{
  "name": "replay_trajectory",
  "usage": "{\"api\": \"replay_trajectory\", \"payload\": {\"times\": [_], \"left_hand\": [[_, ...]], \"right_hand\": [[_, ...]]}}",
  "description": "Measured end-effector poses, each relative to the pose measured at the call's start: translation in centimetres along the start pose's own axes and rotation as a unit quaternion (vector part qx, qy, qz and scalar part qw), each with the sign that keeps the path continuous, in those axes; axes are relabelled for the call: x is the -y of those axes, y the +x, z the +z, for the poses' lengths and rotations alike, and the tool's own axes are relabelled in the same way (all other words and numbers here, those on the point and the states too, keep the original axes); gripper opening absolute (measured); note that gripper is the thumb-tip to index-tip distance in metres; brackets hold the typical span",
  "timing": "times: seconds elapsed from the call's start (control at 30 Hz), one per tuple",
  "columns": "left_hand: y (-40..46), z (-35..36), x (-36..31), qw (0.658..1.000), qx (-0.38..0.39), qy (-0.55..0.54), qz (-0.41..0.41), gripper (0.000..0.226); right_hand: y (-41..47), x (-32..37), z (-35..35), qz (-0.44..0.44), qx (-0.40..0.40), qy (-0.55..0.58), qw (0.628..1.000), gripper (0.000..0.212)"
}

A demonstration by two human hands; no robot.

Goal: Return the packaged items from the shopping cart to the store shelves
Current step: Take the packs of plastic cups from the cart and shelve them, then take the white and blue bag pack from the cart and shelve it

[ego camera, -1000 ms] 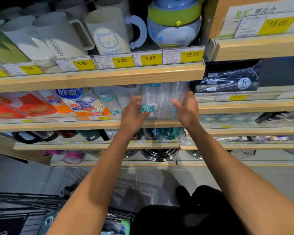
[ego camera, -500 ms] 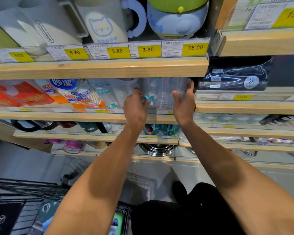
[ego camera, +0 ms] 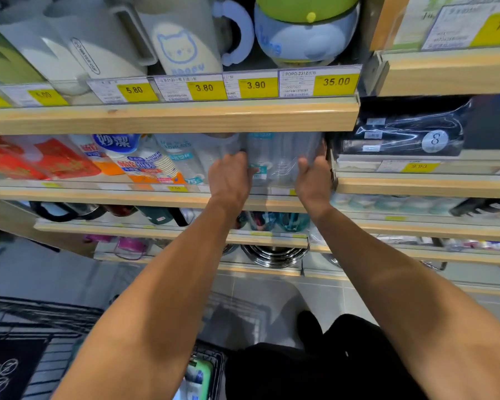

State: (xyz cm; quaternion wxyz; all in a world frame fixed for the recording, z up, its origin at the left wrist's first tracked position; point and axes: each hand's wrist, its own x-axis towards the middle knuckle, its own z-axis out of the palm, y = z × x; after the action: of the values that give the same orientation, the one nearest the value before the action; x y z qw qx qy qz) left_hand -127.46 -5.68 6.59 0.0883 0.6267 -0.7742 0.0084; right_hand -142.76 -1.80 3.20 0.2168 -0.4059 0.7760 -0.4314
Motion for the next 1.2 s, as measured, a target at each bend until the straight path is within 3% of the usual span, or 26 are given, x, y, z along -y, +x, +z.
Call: {"api": "replay_trajectory", "payload": {"times": [0.17,0.27,0.4,0.5,0.53,0.67,0.73,0.8,0.87,0.97,1.03,1.13,1.2], "left_hand": [[-1.6,1.4,0.6,0.997,0.053,-0.051,-0.008,0.028],[-2.9,2.1,0.5,0.993,0.016,-0.115,-0.001,0.019],[-4.9,2.7,0.9,0.972,-0.017,-0.234,-0.032,0.013],[-7.3,2.2,2.7,0.953,-0.019,-0.294,-0.067,0.013],[-8.2,1.7,3.6,0.95,-0.015,-0.301,-0.082,0.013],[-15.3,1.6,9.5,0.931,0.002,-0.304,-0.203,0.012],[-21.8,1.6,13.2,0.905,-0.005,-0.286,-0.316,0.012],[-29.2,1.2,16.1,0.855,0.001,-0.25,-0.453,0.011],[-36.7,1.0,17.9,0.783,-0.017,-0.23,-0.578,0.015],[-47.0,0.5,18.1,0.678,-0.057,-0.123,-0.722,0.037],[-53.3,0.5,17.2,0.568,-0.072,-0.079,-0.816,0.048],[-59.9,2.0,16.2,0.442,-0.078,-0.182,-0.875,0.053],[-62.5,3.5,15.9,0.425,-0.061,-0.282,-0.858,0.048]], "right_hand": [[-1.4,-1.1,0.1,0.019,0.041,-0.036,0.998,0.057],[-3.2,-1.1,-0.8,0.039,0.062,-0.061,0.995,0.058],[-8.2,-1.8,0.2,-0.018,-0.051,0.011,0.998,0.059],[-14.0,-1.2,2.4,-0.079,-0.086,0.066,0.991,0.035],[-15.6,-1.0,3.3,-0.085,-0.058,0.081,0.991,0.027],[-20.9,-1.2,7.3,-0.049,0.178,0.091,0.979,0.007],[-23.5,-0.9,8.8,-0.058,0.292,0.044,0.954,0.008],[-26.0,-0.5,10.0,-0.088,0.39,-0.005,0.917,0.011],[-27.9,-0.4,11.4,-0.124,0.462,-0.067,0.876,0.014],[-30.6,-0.9,13.2,-0.177,0.55,-0.15,0.802,0.016],[-32.7,-1.8,13.9,-0.206,0.593,-0.22,0.747,0.017],[-34.9,-3.0,14.8,-0.234,0.588,-0.282,0.721,0.016],[-35.7,-3.7,15.4,-0.258,0.556,-0.305,0.728,0.025]]}}
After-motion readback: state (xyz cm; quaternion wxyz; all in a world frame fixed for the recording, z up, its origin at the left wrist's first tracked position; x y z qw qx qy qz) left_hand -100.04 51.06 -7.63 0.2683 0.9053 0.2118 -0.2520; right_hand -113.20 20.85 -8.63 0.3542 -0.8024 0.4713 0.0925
